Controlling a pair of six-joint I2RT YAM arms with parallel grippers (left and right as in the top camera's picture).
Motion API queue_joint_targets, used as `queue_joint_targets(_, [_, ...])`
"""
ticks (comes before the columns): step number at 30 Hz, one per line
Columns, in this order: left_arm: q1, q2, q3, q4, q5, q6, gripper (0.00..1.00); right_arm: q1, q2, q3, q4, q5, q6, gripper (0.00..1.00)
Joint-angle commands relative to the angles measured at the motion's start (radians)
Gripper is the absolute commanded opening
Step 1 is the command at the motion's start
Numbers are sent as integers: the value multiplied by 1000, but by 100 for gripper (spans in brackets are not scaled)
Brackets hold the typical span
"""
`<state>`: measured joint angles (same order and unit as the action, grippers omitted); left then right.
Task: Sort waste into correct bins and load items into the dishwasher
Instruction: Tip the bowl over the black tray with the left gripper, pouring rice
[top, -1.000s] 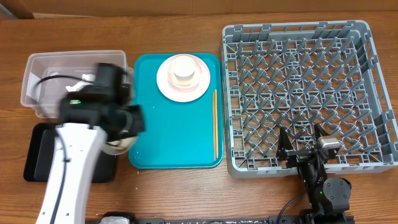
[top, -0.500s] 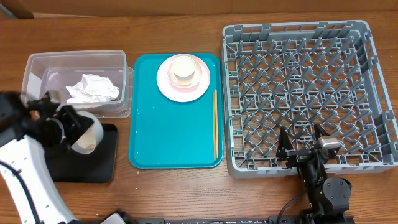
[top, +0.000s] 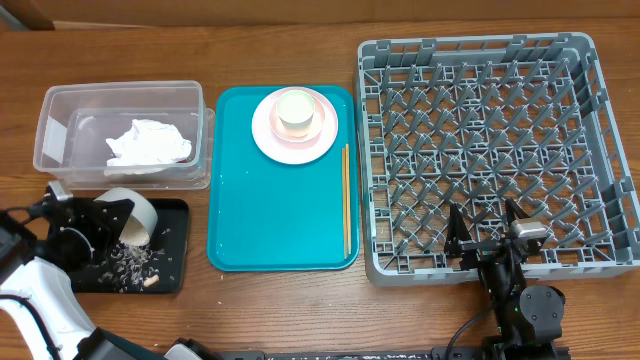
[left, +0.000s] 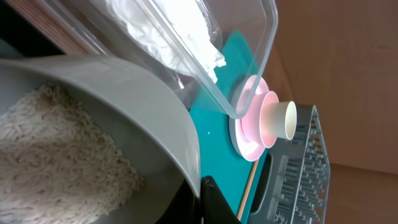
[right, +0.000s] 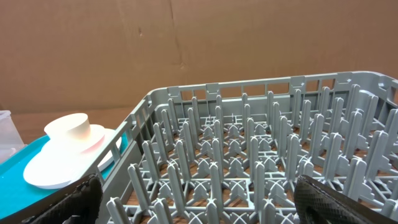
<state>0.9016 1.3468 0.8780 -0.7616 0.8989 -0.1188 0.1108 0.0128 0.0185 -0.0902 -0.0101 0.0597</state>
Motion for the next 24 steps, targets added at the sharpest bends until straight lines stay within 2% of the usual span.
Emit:
queue_joint_targets(1, [47,-5,-40,39,99,26,4,-7,-10,-11,6,10,5,100])
queue_joint_targets(5, [98,-5,-76,91,184,26,4,-7,-10,-11,6,10,5,100])
queue_joint_targets(18, [224,23,-108,126,433,27,4,-7,-10,-11,6,10,5,100])
queue_joint_targets(24, [224,49,-108,131,463,26,4,-7,-10,-11,6,10,5,100])
